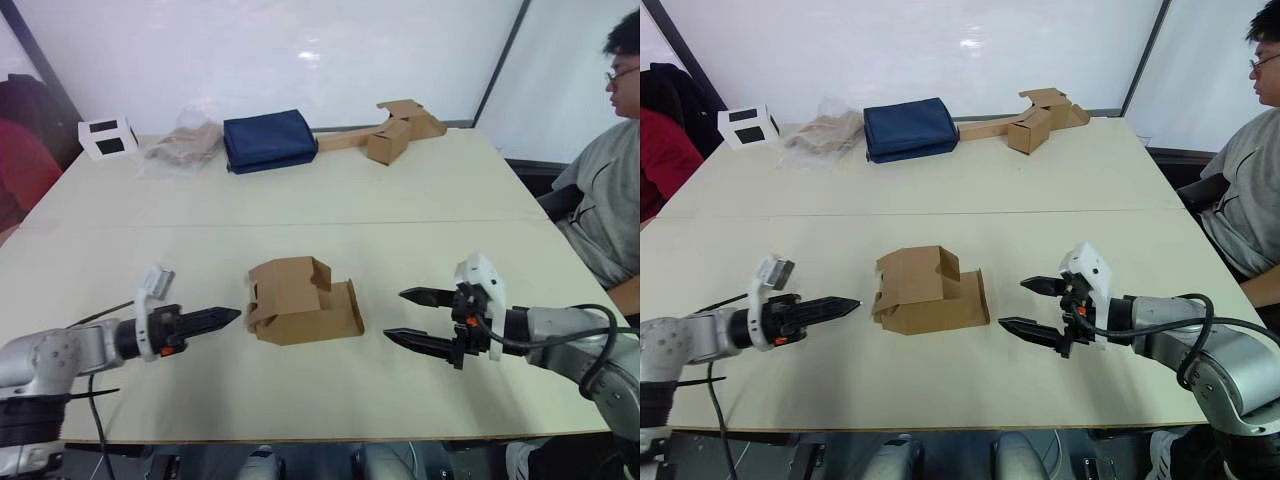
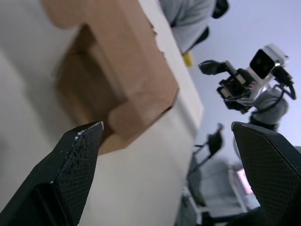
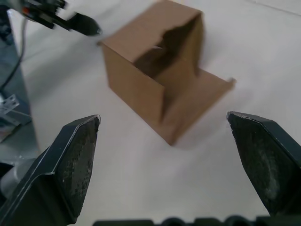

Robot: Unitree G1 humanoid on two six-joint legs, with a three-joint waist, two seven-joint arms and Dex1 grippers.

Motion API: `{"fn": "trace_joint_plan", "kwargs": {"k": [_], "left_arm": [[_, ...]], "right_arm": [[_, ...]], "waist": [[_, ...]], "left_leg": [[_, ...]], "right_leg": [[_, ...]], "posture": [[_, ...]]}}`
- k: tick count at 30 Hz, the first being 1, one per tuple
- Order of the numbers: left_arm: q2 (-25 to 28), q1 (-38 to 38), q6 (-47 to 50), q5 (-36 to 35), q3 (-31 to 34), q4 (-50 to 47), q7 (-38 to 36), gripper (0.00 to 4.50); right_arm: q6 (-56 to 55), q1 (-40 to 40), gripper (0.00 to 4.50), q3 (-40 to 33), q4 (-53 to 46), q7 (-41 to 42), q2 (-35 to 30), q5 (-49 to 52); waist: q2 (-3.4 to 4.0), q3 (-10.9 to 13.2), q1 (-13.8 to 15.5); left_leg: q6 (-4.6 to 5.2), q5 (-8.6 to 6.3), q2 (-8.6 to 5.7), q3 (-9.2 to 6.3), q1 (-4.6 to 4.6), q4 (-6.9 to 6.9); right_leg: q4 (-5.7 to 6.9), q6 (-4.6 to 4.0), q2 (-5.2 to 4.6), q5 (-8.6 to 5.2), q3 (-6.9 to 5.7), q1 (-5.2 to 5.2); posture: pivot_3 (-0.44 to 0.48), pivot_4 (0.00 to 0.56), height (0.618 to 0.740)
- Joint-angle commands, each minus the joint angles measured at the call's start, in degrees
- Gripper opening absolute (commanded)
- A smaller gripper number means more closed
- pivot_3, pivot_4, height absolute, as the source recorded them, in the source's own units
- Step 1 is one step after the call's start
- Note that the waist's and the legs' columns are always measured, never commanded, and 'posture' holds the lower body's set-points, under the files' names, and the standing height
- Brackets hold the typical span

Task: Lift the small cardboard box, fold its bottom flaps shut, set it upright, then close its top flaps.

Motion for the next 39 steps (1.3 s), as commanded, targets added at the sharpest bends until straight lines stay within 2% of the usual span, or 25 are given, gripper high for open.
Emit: {"fn": "trace_joint_plan", "kwargs": {"k": [1, 9, 14, 18, 26, 31, 39], "left_arm": [[-1.52, -2.39, 0.93, -0.75, -1.05, 1.61, 0.45, 4.5], [-3.4, -6.89, -1.35, 3.04, -5.93, 8.12, -1.26, 4.5], [-2.7, -11.1, -2.32, 4.22, -5.51, 12.27, -2.73, 4.5], [-2.46, -11.28, -2.83, 4.87, -6.32, 12.94, -4.03, 4.5], [-7.37, -14.6, -4.48, 7.25, -9.34, 17.42, -5.16, 4.5], [-11.57, -19.24, -4.18, 7.3, -7.67, 22.99, -4.3, 4.5], [-13.08, -21.61, -2.84, 7.83, -7.61, 24.62, -4.39, 4.5]], "right_arm": [[1.19, -0.21, 4.46, -1.11, -4.52, -2.46, -0.07, 2.96], [2.34, 1.7, 4.46, -1.91, -8.17, -6.36, -0.49, 5.49], [3.7, 2.48, 4.46, -3.82, -10.07, -9.58, -1.07, 8.28], [4.03, 2.63, 4.46, -4.0, -10.36, -11.26, -1.21, 9.78], [4.57, 0.0, 4.46, -2.58, -9.74, -12.63, -1.73, 12.48], [3.96, 0.33, 4.46, -2.09, -9.5, -12.47, -2.34, 12.19], [4.63, 1.75, 4.46, -4.16, -11.93, -13.72, -3.72, 16.64]], "waist": [[-0.01, -0.01, -0.1], [-0.01, -0.01, -0.2], [-0.02, -0.01, -0.07], [-0.02, -0.02, -0.32], [-0.02, -0.02, 0.07], [-0.04, -0.02, -0.13], [-0.04, -0.02, -0.25]], "left_leg": [[0.0, 0.0, 0.0, 0.0, 0.0, 0.0], [0.0, 0.0, 0.0, 0.0, 0.0, -0.02], [-0.01, 0.0, -0.01, -0.02, -0.03, 0.0], [0.0, 0.0, -0.01, -0.02, -0.01, -0.03], [-0.01, 0.01, -0.02, -0.02, -0.04, 0.01], [0.0, 0.0, -0.03, -0.03, -0.04, 0.01], [0.0, 0.0, -0.03, -0.05, -0.06, 0.01]], "right_leg": [[0.0, 0.0, 0.0, 0.0, 0.0, 0.0], [-0.01, 0.0, 0.01, 0.0, 0.01, -0.02], [-0.02, 0.0, 0.01, 0.0, 0.0, -0.02], [-0.03, 0.0, 0.02, 0.0, 0.0, -0.03], [-0.03, 0.0, 0.0, 0.0, -0.01, -0.01], [-0.03, 0.0, 0.01, 0.0, -0.01, -0.02], [-0.01, 0.0, 0.02, 0.0, -0.01, -0.05]], "posture": [[0.0, 0.15, 0.74], [0.0, 0.15, 0.74], [0.0, 0.15, 0.74], [0.0, 0.15, 0.74], [0.0, 0.15, 0.74], [0.0, 0.15, 0.74], [0.0, 0.15, 0.74]]}}
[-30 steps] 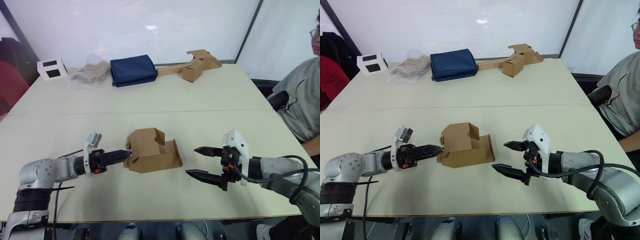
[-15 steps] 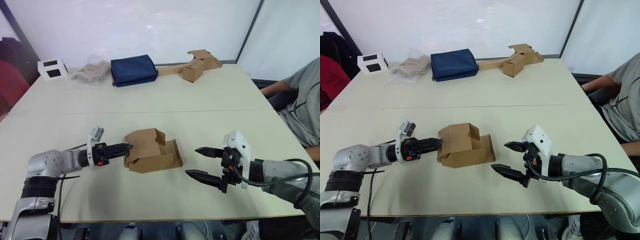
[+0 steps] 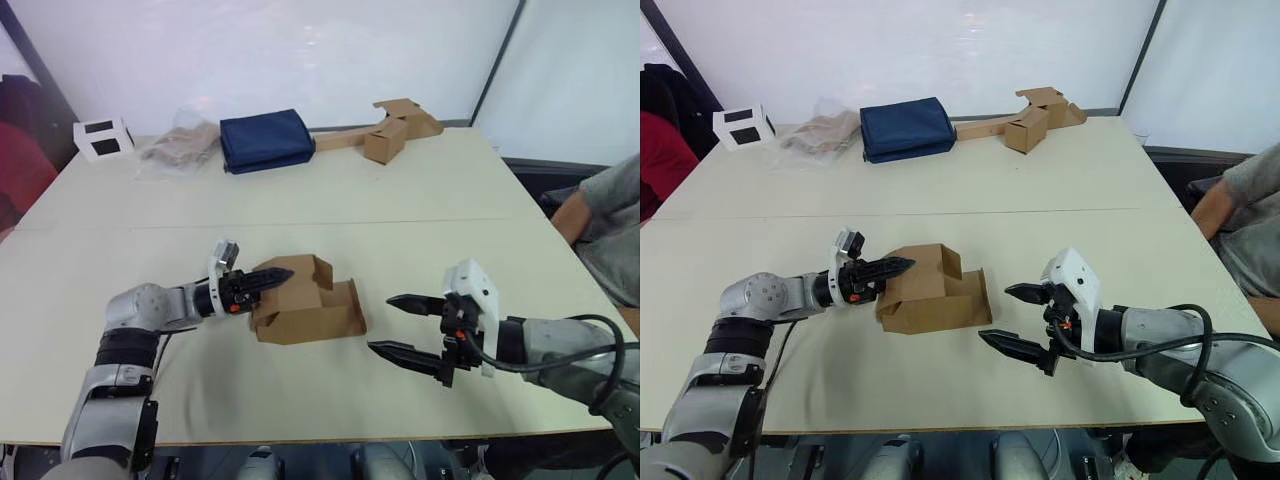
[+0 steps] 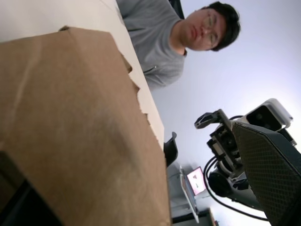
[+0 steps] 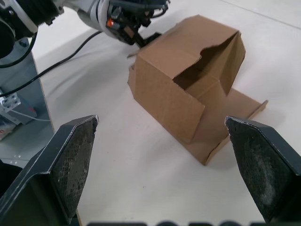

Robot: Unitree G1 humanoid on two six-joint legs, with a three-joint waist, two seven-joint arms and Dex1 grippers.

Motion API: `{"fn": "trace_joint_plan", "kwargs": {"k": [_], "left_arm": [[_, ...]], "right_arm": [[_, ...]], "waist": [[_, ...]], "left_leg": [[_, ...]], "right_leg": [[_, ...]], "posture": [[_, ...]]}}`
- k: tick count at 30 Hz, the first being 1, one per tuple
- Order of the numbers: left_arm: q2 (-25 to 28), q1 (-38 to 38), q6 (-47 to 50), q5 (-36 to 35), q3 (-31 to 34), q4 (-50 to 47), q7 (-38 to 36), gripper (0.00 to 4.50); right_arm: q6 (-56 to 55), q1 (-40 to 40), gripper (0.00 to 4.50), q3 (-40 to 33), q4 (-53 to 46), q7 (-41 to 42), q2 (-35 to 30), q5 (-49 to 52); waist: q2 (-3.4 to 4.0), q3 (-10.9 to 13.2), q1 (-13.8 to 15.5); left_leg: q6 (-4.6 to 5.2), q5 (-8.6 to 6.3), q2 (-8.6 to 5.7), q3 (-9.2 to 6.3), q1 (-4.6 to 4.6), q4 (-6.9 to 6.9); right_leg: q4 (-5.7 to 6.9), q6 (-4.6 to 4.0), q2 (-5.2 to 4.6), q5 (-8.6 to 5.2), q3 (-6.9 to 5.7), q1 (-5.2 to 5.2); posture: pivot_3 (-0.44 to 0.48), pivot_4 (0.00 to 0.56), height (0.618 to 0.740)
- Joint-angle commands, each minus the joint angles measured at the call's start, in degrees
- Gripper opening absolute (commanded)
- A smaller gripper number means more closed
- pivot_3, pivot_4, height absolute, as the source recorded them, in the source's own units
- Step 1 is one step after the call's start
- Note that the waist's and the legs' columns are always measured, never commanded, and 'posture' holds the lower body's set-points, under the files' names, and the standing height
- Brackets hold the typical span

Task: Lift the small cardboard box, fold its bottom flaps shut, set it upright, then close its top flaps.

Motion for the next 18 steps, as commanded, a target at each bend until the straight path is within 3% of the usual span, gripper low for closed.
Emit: {"fn": "trace_joint_plan", "kwargs": {"k": [1, 6, 9, 18], "left_arm": [[-0.31, -1.08, 0.29, 0.11, 0.96, 0.35, -0.21, 4.5], [-1.52, -1.46, 1.47, -0.44, 1.43, -0.13, 0.67, 4.5], [-1.94, -1.66, 2.02, -0.65, 1.81, -0.17, 1.17, 3.79], [-2.3, -1.83, 2.23, -0.68, 3.53, -0.85, 2.2, 0.45]], "right_arm": [[0.14, -0.01, 4.46, -2.66, -2.97, -0.62, -1.84, 4.0], [-0.49, 0.14, 4.46, -3.63, -3.08, -1.33, -4.03, 5.42], [-0.95, 0.27, 4.5, -3.52, -2.83, -1.45, -4.49, 5.59], [-2.33, 1.05, 4.5, -1.6, -2.6, -1.07, -4.23, 3.99]], "waist": [[0.0, 0.0, 0.03], [0.0, 0.0, 0.14], [0.0, 0.0, 0.1], [0.0, 0.0, 0.09]], "left_leg": [[0.0, 0.0, 0.0, 0.0, 0.0, 0.0], [0.0, 0.0, -0.01, -0.01, 0.0, 0.01], [0.0, 0.0, -0.01, -0.01, 0.0, 0.01], [0.0, 0.0, -0.01, -0.01, 0.0, 0.01]], "right_leg": [[0.0, 0.0, 0.0, 0.0, 0.0, 0.0], [-0.01, 0.0, -0.01, 0.0, 0.0, 0.01], [-0.01, 0.0, -0.01, 0.0, 0.0, 0.02], [-0.01, 0.0, 0.0, 0.0, -0.01, 0.01]], "posture": [[0.0, 0.15, 0.74], [0.0, 0.15, 0.74], [0.0, 0.15, 0.74], [0.0, 0.15, 0.74]]}}
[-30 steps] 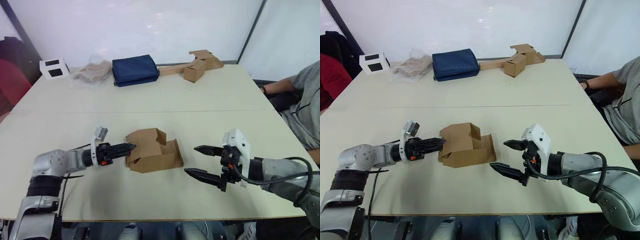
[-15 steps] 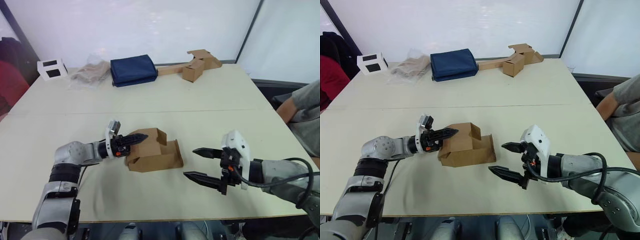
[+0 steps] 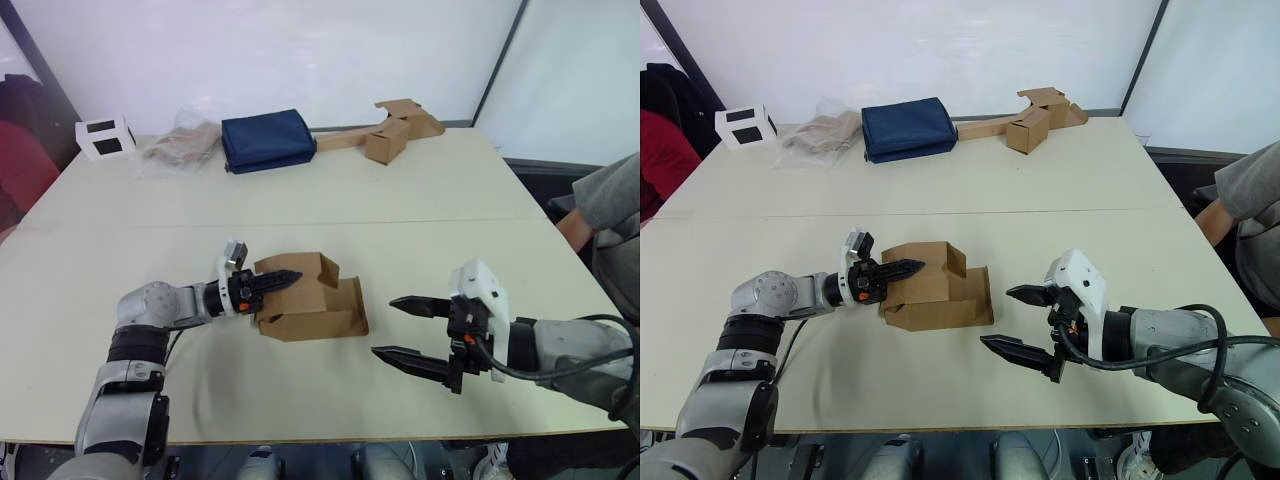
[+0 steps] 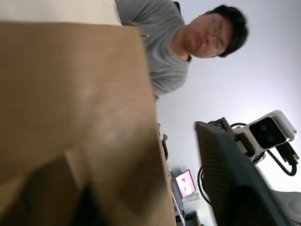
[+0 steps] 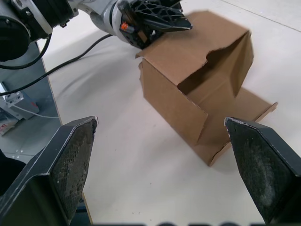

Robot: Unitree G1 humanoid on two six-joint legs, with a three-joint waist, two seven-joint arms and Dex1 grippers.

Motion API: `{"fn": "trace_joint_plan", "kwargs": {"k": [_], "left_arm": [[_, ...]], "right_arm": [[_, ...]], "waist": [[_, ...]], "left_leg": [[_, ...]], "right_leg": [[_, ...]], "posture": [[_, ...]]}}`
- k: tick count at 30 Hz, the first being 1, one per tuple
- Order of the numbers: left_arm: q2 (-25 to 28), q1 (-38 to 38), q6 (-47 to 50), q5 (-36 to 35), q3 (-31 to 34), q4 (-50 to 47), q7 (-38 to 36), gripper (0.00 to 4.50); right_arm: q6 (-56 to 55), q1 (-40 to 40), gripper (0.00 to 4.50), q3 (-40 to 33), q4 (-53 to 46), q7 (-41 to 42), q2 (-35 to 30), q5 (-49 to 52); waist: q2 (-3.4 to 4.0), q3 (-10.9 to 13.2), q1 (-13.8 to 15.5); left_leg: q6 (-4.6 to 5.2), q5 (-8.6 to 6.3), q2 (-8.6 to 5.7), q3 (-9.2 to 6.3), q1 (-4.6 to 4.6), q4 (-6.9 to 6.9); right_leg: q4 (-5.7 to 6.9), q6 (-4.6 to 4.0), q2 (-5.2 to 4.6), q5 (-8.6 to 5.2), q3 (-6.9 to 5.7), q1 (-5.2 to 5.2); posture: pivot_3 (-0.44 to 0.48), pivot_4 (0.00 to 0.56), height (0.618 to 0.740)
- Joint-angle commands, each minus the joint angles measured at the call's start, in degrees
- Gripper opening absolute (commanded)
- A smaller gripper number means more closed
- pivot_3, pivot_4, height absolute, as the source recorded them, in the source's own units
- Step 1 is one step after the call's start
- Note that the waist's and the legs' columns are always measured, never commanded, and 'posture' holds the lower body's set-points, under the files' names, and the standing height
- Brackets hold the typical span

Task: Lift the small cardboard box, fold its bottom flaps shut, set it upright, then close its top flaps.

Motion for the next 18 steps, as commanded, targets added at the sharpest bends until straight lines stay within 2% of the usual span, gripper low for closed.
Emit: {"fn": "trace_joint_plan", "kwargs": {"k": [1, 9, 14, 16, 17, 18], "left_arm": [[0.63, -0.66, -0.89, -0.55, 1.27, -2.67, -0.72, 0.45], [5.39, -3.63, -7.08, 1.93, -1.35, -10.23, -4.61, 0.45], [9.27, -5.54, -16.86, 8.39, -7.2, -14.81, -9.22, 0.45], [9.61, -6.7, -18.77, 9.08, -7.59, -15.0, -10.08, 0.45], [9.64, -7.15, -19.61, 9.19, -7.52, -14.9, -10.64, 0.22], [9.61, -7.49, -20.11, 9.25, -7.42, -14.76, -11.1, 0.22]], "right_arm": [[-1.61, 0.1, 4.5, 0.15, -1.11, 0.49, -0.18, -0.34], [-3.87, -0.77, 4.5, 0.27, 1.34, -0.5, 2.19, -0.78], [-5.72, -4.25, 4.5, -0.17, 4.47, -2.87, 5.61, -0.45], [-5.98, -5.28, 4.5, -0.02, 5.36, -3.32, 6.14, -1.0], [-6.02, -5.64, 4.5, 0.1, 5.59, -3.5, 6.32, -1.04], [-6.02, -5.9, 4.5, 0.16, 5.73, -3.62, 6.45, -0.94]], "waist": [[0.0, 0.0, 0.0], [-0.01, 0.01, 0.04], [0.0, 0.0, 0.02], [0.0, 0.01, 0.02], [0.0, 0.01, 0.02], [0.0, 0.01, 0.03]], "left_leg": [[0.0, 0.0, 0.0, 0.0, 0.0, 0.0], [0.0, 0.0, 0.01, 0.0, 0.0, 0.0], [-0.01, 0.0, 0.0, 0.01, 0.0, -0.01], [-0.01, 0.0, 0.0, 0.01, 0.0, -0.03], [-0.01, 0.0, 0.0, 0.01, 0.0, -0.04], [-0.01, 0.0, 0.01, 0.01, -0.01, -0.03]], "right_leg": [[0.0, 0.0, 0.0, 0.0, 0.0, 0.0], [-0.01, 0.0, 0.0, 0.0, 0.0, -0.01], [-0.03, 0.0, -0.01, 0.0, 0.0, 0.01], [-0.04, 0.0, 0.0, 0.0, 0.01, 0.0], [-0.04, 0.0, 0.0, 0.0, 0.01, -0.01], [-0.04, 0.0, 0.01, 0.0, 0.0, -0.01]], "posture": [[0.0, 0.15, 0.74], [0.0, 0.15, 0.74], [0.0, 0.15, 0.74], [0.0, 0.15, 0.74], [0.0, 0.15, 0.74], [0.0, 0.15, 0.74]]}}
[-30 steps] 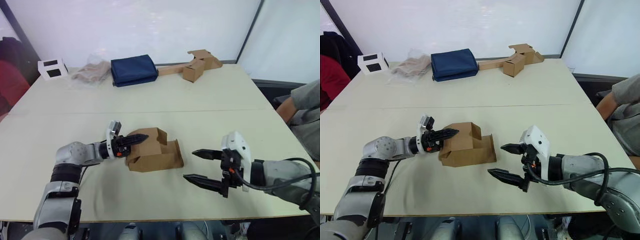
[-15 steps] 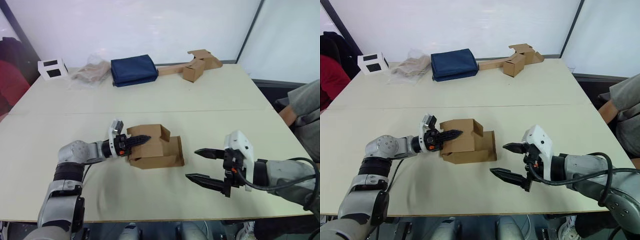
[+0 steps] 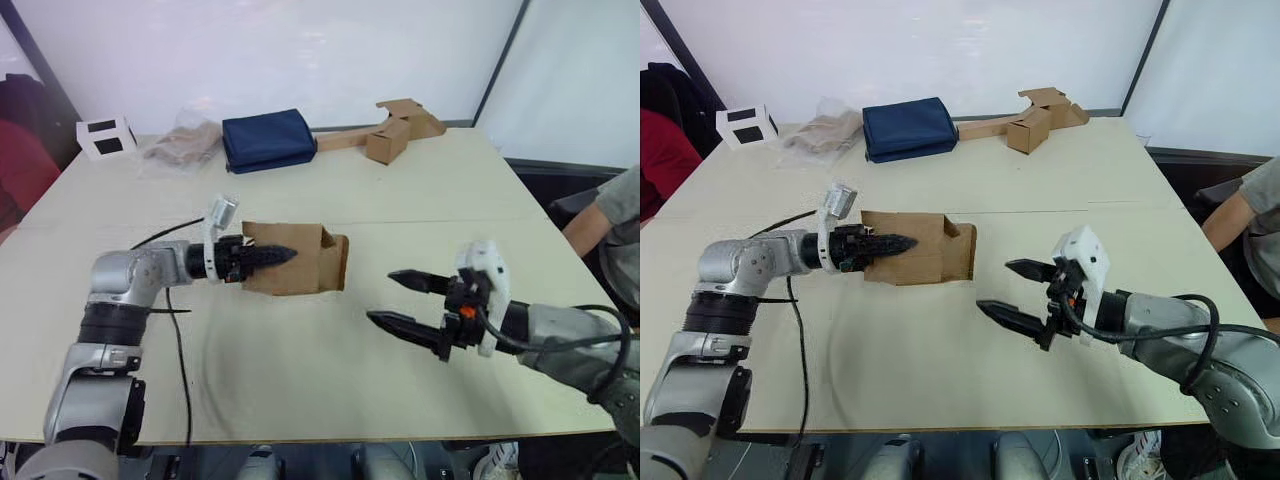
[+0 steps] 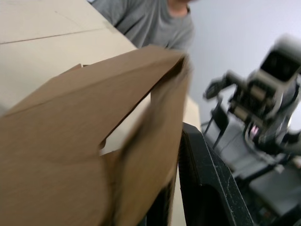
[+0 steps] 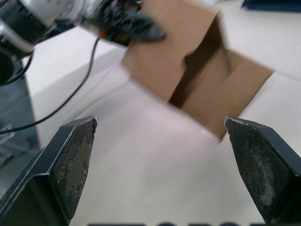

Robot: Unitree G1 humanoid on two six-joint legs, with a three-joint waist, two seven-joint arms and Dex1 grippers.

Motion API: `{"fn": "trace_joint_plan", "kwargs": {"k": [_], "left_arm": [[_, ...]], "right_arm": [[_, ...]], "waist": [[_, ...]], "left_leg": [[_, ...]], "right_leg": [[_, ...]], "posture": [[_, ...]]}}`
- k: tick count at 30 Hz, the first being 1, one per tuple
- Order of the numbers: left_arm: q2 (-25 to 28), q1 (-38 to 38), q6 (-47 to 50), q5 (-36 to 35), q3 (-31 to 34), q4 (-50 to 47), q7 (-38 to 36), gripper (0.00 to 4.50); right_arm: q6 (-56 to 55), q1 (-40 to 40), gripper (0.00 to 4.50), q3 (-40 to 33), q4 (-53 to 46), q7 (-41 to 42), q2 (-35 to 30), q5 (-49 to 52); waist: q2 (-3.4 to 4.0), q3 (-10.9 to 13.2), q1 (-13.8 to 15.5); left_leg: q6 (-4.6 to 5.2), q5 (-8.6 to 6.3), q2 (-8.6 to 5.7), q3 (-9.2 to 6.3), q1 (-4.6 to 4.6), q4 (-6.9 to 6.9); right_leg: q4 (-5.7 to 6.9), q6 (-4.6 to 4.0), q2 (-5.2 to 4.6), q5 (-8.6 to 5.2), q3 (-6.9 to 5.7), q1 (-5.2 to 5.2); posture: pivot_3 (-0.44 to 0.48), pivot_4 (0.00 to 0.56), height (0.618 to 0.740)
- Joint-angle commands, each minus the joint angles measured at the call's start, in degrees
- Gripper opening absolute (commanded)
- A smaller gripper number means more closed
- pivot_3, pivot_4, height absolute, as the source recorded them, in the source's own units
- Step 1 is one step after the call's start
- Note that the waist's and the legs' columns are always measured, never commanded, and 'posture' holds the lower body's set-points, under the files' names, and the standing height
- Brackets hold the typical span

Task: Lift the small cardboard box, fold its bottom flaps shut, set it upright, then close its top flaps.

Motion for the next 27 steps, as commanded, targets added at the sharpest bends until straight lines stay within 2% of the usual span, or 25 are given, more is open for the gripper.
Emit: {"fn": "trace_joint_plan", "kwargs": {"k": [1, 9, 16, 18, 21, 26, 27], "left_arm": [[0.75, -2.79, -3.58, 0.78, 0.25, -1.11, -2.17, 0.22], [0.93, -5.15, -6.23, 2.46, -1.0, -1.02, -4.66, 0.22], [0.61, -8.25, -8.86, 3.07, 0.15, 0.16, -4.46, 0.22], [0.45, -10.1, -9.38, 2.97, 0.86, 0.9, -4.04, 0.0], [0.72, -11.88, -9.5, 2.77, 1.37, 1.4, -4.19, 0.0], [2.47, -8.65, -8.49, 3.19, -0.51, -0.64, -6.74, 0.0], [2.58, -8.01, -8.53, 3.34, -0.56, -0.55, -6.7, 0.0]], "right_arm": [[-1.32, -1.5, 4.5, -0.88, -0.13, -0.65, 0.71, 0.35], [-2.7, -3.06, 4.5, -0.87, 1.28, -3.92, 3.99, -0.45], [-7.06, -9.3, 4.5, 0.76, 5.85, -12.05, 12.32, -6.83], [-7.91, -11.05, 4.01, 1.74, 6.82, -13.51, 14.66, -8.4], [-8.29, -11.99, 3.18, 4.12, 7.08, -14.0, 17.1, -10.48], [-8.14, -9.7, 1.27, 6.15, 6.25, -11.23, 16.47, -12.84], [-8.05, -9.36, 1.27, 6.15, 6.1, -10.81, 16.31, -12.99]], "waist": [[0.0, 0.0, 0.05], [0.0, 0.0, -0.08], [0.0, 0.01, -0.16], [0.0, 0.01, -0.08], [0.0, 0.01, -0.17], [0.03, 0.0, -0.28], [0.03, 0.0, -0.32]], "left_leg": [[0.0, 0.0, 0.0, 0.0, -0.01, 0.01], [0.01, 0.0, 0.0, 0.0, -0.03, 0.01], [0.0, 0.0, 0.01, 0.0, -0.03, 0.01], [0.0, 0.0, 0.01, 0.0, -0.05, 0.0], [0.0, 0.0, 0.0, 0.0, -0.08, 0.01], [0.0, 0.0, 0.0, 0.0, -0.08, 0.0], [0.0, 0.0, 0.0, 0.0, -0.08, 0.0]], "right_leg": [[0.0, 0.0, 0.0, 0.0, 0.0, -0.01], [0.0, 0.0, 0.01, 0.0, 0.0, -0.01], [0.05, 0.0, 0.03, 0.0, 0.0, -0.05], [0.03, 0.0, 0.03, 0.0, 0.0, -0.06], [0.05, 0.0, 0.02, 0.0, 0.0, -0.1], [0.05, 0.0, 0.02, 0.0, 0.0, -0.11], [0.06, 0.0, 0.03, 0.0, 0.0, -0.12]], "posture": [[0.0, 0.15, 0.74], [0.0, 0.15, 0.74], [0.0, 0.15, 0.74], [0.0, 0.15, 0.74], [0.0, 0.15, 0.74], [0.0, 0.15, 0.74], [0.0, 0.15, 0.74]]}}
